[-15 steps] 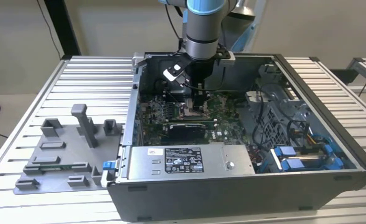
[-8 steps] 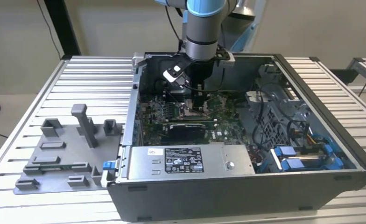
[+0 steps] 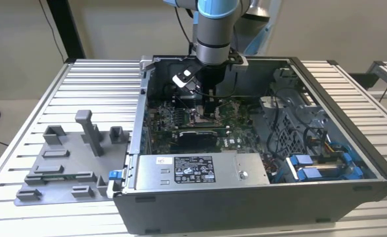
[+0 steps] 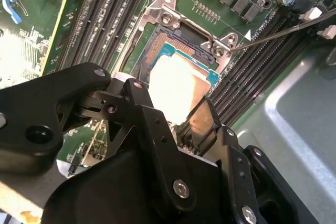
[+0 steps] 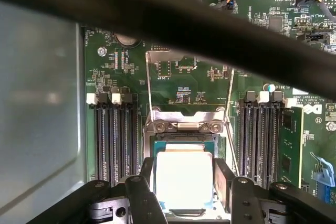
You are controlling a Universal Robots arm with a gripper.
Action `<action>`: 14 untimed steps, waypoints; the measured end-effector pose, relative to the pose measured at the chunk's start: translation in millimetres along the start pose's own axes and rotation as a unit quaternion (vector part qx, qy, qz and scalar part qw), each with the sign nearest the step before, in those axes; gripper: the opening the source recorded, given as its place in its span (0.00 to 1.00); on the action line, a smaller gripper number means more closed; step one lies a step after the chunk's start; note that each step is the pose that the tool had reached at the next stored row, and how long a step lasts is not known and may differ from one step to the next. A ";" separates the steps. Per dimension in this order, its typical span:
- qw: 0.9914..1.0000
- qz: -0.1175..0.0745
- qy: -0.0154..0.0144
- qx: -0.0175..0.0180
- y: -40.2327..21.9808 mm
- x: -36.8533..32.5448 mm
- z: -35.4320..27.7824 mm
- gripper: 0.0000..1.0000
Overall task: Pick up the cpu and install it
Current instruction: 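Place the cpu into insertion slot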
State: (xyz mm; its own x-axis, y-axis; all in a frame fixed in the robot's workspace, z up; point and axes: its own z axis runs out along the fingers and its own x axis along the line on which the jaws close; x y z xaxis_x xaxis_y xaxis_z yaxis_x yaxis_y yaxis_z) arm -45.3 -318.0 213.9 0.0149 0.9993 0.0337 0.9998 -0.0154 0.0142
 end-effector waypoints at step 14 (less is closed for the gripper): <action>1.000 0.000 -0.007 0.000 -0.2 0.1 7.4 0.00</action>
State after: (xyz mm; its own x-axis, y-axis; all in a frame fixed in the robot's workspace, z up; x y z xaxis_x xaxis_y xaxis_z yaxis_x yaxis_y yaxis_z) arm -45.4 -317.7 206.4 0.0150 0.9997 0.0200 0.9998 -0.0153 0.0144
